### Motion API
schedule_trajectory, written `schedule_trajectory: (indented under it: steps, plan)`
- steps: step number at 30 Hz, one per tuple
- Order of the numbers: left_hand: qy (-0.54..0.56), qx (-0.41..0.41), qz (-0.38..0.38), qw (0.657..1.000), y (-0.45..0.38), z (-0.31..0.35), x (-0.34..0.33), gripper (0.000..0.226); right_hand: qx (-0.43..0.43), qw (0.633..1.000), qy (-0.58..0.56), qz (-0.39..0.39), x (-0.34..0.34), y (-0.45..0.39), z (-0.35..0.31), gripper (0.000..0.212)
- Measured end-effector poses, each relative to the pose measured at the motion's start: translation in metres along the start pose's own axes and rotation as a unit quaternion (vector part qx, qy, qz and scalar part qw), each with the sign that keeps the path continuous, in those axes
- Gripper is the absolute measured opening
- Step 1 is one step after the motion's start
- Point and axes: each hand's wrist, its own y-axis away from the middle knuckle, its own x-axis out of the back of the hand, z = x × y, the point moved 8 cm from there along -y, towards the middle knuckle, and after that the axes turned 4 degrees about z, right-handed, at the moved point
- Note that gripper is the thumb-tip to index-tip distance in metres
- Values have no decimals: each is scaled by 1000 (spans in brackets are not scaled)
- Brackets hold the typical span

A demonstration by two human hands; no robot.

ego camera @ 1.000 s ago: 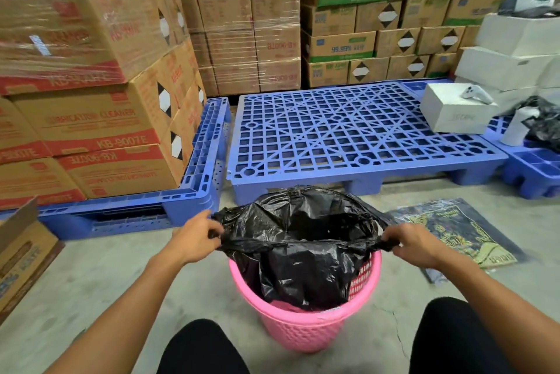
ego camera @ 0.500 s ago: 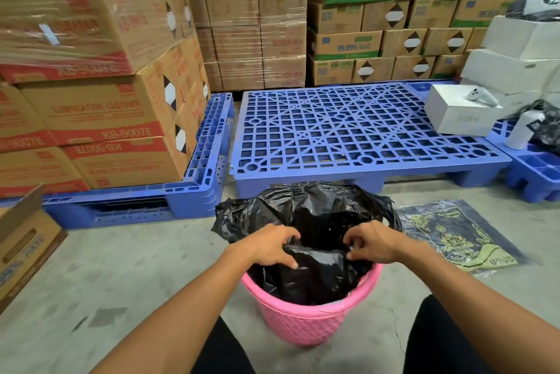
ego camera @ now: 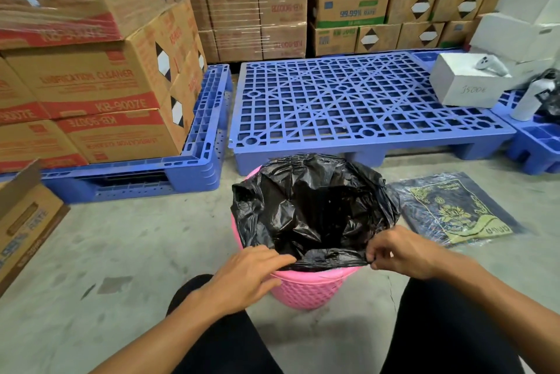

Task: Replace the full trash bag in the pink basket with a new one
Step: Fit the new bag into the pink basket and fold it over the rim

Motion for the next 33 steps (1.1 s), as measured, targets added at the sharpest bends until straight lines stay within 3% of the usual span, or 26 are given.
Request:
schedule_trajectory:
  steps: [5, 9, 12, 14, 15, 18, 21, 23, 25, 27, 30, 33]
  plan:
    - [-22, -45, 47, 998, 13, 0, -2, 43, 8, 999, 38, 8, -13, 9, -5, 11]
    - [-10, -41, -16, 999, 26, 0, -17, 49, 19, 996, 83, 33, -20, 12, -11, 15]
    - [94, 54, -55, 993, 31, -19, -24, 45, 6, 994, 97, 48, -24, 14, -7, 20]
    - [186, 143, -58, 970, 34, -36, -22, 26, -7, 996, 86, 35, -30, 14, -2, 23]
    - [227, 192, -39, 954, 36, -48, -19, 12, -19, 997, 74, 26, -31, 13, 1, 24]
    - [301, 334, -5, 893, 43, -87, -8, 31, -77, 996, 33, -14, -24, 13, 12, 19]
    - [323, 426, 34, 845, 44, -103, 17, 19, -134, 990, -47, 13, 10, 13, 16, 22]
    - [238, 429, 156, 857, 33, -101, 57, 12, -141, 979, -94, 117, 42, 7, 14, 14]
    - [209, 369, 236, 874, 10, -72, 81, 4, -148, 964, -108, 193, 63, -7, 10, 21]
    - [232, 308, 206, 899, -20, -41, 68, 11, -145, 964, -106, 198, 63, -30, 3, 31]
    - [166, 251, 86, 950, -57, -24, 18, 35, -147, 969, -71, 186, 48, -61, 3, 40]
    - [56, 273, -3, 960, -67, -40, -13, 54, -151, 962, -54, 221, 44, -72, 12, 44]
